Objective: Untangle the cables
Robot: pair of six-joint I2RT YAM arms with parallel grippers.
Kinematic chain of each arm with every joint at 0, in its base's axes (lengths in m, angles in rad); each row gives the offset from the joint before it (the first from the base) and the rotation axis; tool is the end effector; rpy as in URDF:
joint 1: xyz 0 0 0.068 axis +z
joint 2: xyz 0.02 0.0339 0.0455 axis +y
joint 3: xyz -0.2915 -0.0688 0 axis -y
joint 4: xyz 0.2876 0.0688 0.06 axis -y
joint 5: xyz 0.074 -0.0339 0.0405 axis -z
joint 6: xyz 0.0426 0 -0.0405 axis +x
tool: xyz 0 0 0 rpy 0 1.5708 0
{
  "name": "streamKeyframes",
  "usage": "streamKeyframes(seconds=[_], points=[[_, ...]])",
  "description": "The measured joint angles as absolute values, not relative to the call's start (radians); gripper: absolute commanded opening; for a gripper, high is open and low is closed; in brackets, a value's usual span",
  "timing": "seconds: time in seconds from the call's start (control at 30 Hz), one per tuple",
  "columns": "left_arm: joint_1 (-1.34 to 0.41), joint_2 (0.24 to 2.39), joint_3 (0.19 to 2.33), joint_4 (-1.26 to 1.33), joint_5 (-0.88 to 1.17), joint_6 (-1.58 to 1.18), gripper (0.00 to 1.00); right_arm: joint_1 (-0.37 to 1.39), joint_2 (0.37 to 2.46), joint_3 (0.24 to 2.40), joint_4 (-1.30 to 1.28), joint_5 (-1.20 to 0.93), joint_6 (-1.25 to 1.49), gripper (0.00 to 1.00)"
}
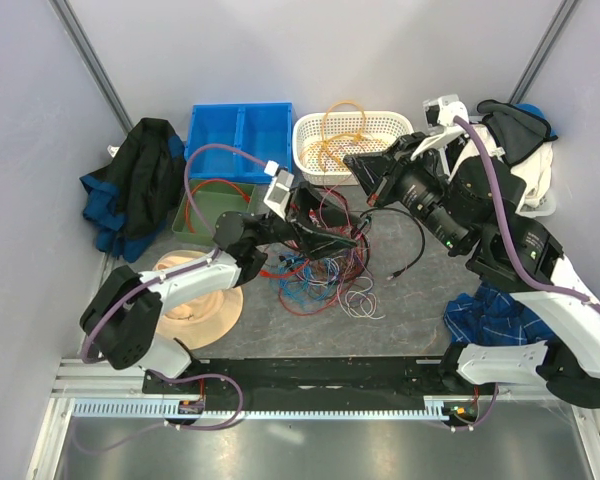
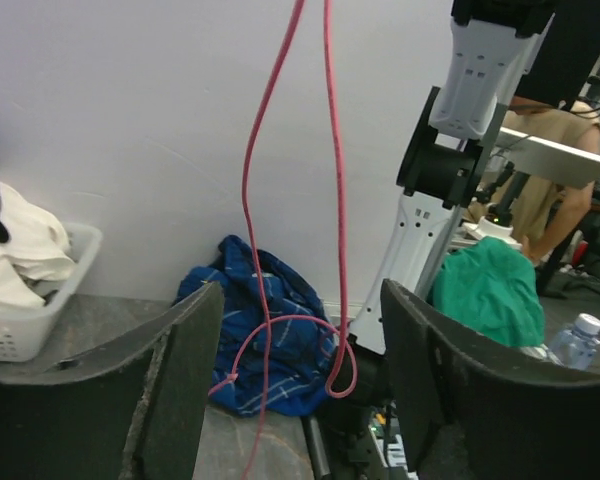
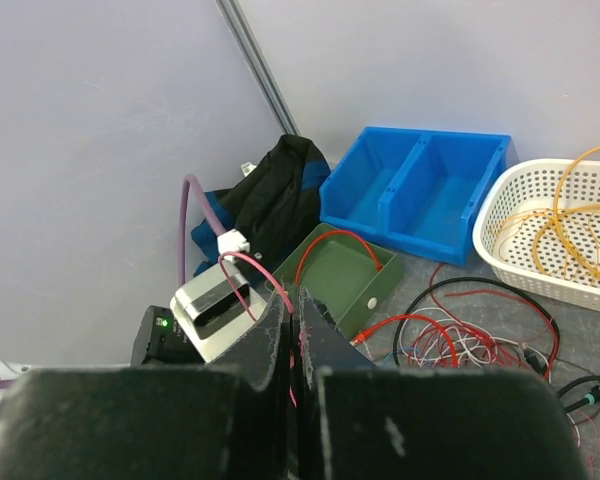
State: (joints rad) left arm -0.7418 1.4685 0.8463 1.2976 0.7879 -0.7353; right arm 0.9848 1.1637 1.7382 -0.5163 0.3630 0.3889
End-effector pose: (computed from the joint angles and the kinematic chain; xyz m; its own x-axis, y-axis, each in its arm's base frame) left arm 0.2303 -0.2520 0.3497 -0.2514 -0.4114 -0.8761 0.9651 -0.1749 -0.1949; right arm 0.1382 0.1808 0.5945 -0.1912 0.3529 -0.9159 -0.5515 0.7333 0.3976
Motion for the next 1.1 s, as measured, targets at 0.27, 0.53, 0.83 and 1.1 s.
streamKeyframes(seconds=[0.27, 0.53, 0.83, 1.1], points=[[-0.738, 1.467, 0.879, 1.155, 0.819, -0.696, 0.02, 0.985, 1.123, 1.658, -0.509, 0.382, 0.385, 0.09], [-0.709, 1.346, 1.177, 0.418, 0.65, -0.476, 0.02, 0.985, 1.013, 1.527, -0.493, 0.437, 0.389, 0.98], [-0.472, 1.26, 1.466, -0.227, 0.225, -0.441, 0.02, 0.985, 0.872, 1.314, -0.485, 0.511, 0.406, 0.98], [-0.294, 1.309, 1.591, -0.464, 0.041, -0.441, 0.02, 0.985, 0.762, 1.13, -0.456, 0.512, 0.435, 0.98]])
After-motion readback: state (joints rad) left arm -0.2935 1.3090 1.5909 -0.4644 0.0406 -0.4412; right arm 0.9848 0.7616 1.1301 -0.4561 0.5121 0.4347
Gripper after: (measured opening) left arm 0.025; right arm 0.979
